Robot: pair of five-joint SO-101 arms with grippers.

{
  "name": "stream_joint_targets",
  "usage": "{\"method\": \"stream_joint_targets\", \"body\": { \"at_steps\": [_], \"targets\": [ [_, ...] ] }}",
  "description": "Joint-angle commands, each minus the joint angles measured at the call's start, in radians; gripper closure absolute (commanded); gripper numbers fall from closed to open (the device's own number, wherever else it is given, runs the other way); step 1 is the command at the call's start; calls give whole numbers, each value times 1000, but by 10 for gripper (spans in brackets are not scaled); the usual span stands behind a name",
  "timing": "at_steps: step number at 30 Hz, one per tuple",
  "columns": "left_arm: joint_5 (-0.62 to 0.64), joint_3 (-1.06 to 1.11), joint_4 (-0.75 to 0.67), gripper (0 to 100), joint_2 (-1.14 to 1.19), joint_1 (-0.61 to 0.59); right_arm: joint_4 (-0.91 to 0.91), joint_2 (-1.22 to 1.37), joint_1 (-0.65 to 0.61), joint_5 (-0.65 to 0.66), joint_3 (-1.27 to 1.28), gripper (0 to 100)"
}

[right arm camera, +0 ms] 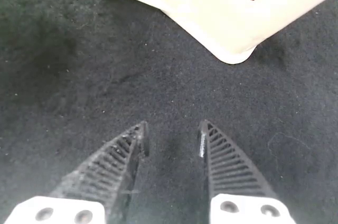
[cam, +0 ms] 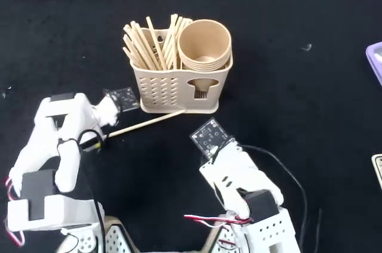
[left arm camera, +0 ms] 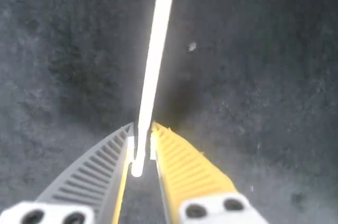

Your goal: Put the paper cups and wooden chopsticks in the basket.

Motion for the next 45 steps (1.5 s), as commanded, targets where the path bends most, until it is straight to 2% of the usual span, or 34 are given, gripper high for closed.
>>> {"method": "stream_joint_targets", "body": {
  "at_steps": [1, 9, 13, 18, 26, 30, 32, 34, 39, 45],
  "targets": [
    [-51, -12, 72, 970, -98, -64, -20, -82, 14, 12, -7, 839],
    [-104, -8, 233, 970, -388, -84, -20, -82, 14, 12, -8, 839],
    [-109, 35, 262, 970, -534, -77, -20, -82, 14, 12, -8, 839],
    [-210, 77, 305, 970, -750, -85, -20, -82, 14, 12, -10, 839],
    [-218, 74, 470, 970, -1152, -7, -20, -82, 14, 12, -8, 839],
    [-203, 59, 442, 970, -1333, 22, -21, -82, 14, 12, -8, 839],
    [-121, 70, 361, 970, -1401, 27, -21, -82, 14, 12, -8, 839],
    [40, 70, 256, 970, -1439, 30, -32, -82, 14, 12, -4, 839],
    [597, 122, -94, 970, -1444, 65, -38, -82, 14, 12, -4, 839],
    [1155, 266, -420, 970, -1450, 65, -37, -82, 14, 12, -4, 839]
  ]
}}
